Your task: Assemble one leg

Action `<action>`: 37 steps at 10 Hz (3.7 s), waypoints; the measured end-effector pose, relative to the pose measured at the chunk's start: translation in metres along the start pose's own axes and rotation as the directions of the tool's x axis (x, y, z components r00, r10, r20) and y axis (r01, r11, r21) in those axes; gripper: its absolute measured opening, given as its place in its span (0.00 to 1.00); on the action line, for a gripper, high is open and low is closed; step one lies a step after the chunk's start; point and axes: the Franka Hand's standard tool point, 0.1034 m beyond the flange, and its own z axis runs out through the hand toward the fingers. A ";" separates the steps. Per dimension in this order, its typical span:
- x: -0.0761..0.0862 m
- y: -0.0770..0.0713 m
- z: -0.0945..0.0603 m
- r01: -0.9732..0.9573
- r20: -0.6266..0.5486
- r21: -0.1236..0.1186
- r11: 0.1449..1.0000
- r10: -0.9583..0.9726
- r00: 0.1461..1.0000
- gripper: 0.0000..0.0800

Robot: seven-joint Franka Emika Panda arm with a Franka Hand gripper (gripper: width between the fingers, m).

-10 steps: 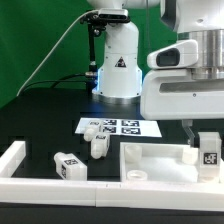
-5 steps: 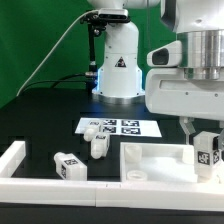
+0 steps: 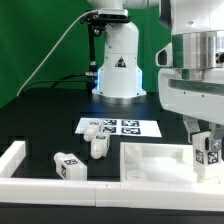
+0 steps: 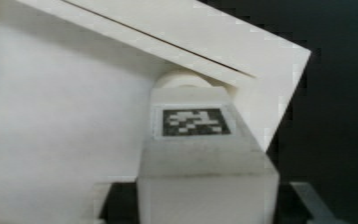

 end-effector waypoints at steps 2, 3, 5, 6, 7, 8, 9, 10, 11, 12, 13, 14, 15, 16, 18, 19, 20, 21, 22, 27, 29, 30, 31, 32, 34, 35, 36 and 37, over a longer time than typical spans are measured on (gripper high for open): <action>0.000 0.000 0.000 0.050 -0.001 0.000 0.999 -0.050 0.999 0.37; 0.001 -0.002 -0.002 0.222 -0.004 -0.004 0.975 -0.222 0.975 0.59; -0.004 -0.006 -0.003 0.518 -0.019 -0.018 0.855 -0.518 0.855 0.77; -0.007 -0.006 -0.002 0.595 -0.023 -0.020 0.803 -0.596 0.803 0.80; -0.005 -0.006 -0.002 0.636 -0.023 -0.021 0.771 -0.637 0.771 0.80; -0.005 -0.006 -0.002 0.688 -0.022 -0.024 0.725 -0.689 0.725 0.81; -0.004 -0.006 -0.003 0.778 -0.019 -0.029 0.628 -0.779 0.627 0.81; -0.004 -0.007 -0.003 0.865 -0.022 -0.035 0.501 -0.866 0.500 0.81; -0.008 -0.010 -0.002 0.894 -0.028 -0.039 0.446 -0.895 0.445 0.81; -0.007 -0.009 -0.003 0.892 -0.029 -0.039 0.450 -0.893 0.449 0.81; -0.007 -0.009 -0.003 0.877 -0.030 -0.038 0.478 -0.878 0.478 0.67; -0.007 -0.009 -0.003 0.877 -0.030 -0.038 0.480 -0.877 0.479 0.67; -0.007 -0.009 -0.003 0.851 -0.031 -0.035 0.524 -0.852 0.523 0.44; -0.007 -0.009 -0.003 0.803 -0.034 -0.031 0.595 -0.804 0.594 0.36; -0.008 -0.008 -0.003 0.671 -0.048 -0.047 0.740 -0.672 0.739 0.36; -0.009 -0.007 -0.003 0.595 -0.061 -0.054 0.802 -0.597 0.800 0.36; -0.008 -0.007 -0.002 0.502 -0.072 -0.056 0.863 -0.504 0.860 0.36; -0.007 -0.005 -0.002 0.362 -0.083 -0.045 0.931 -0.364 0.928 0.36; -0.006 -0.004 -0.002 0.230 -0.088 -0.032 0.973 -0.232 0.969 0.36; -0.006 0.002 -0.002 -0.303 -0.060 0.038 0.952 0.305 0.950 0.36; -0.006 0.002 -0.002 -0.282 -0.061 0.036 0.959 0.284 0.957 0.36; -0.007 0.004 -0.002 -0.116 -0.064 -0.007 0.993 0.115 0.991 0.48; -0.008 0.001 -0.004 0.037 -0.062 -0.012 0.999 -0.038 0.997 0.66; -0.011 0.001 -0.004 0.154 -0.059 -0.019 0.988 -0.155 0.986 0.76; -0.010 0.001 -0.003 0.307 -0.057 -0.031 0.951 -0.308 0.950 0.80; -0.010 0.001 -0.003 0.376 -0.055 -0.035 0.926 -0.377 0.925 0.81; -0.010 0.001 -0.003 0.430 -0.053 -0.038 0.902 -0.432 0.901 0.81; -0.010 0.001 -0.003 0.483 -0.052 -0.044 0.874 -0.485 0.873 0.81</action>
Offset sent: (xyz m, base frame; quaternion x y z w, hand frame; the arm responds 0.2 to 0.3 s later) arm 0.0049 0.0079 0.0094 -0.0136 -0.0152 -0.4081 0.9127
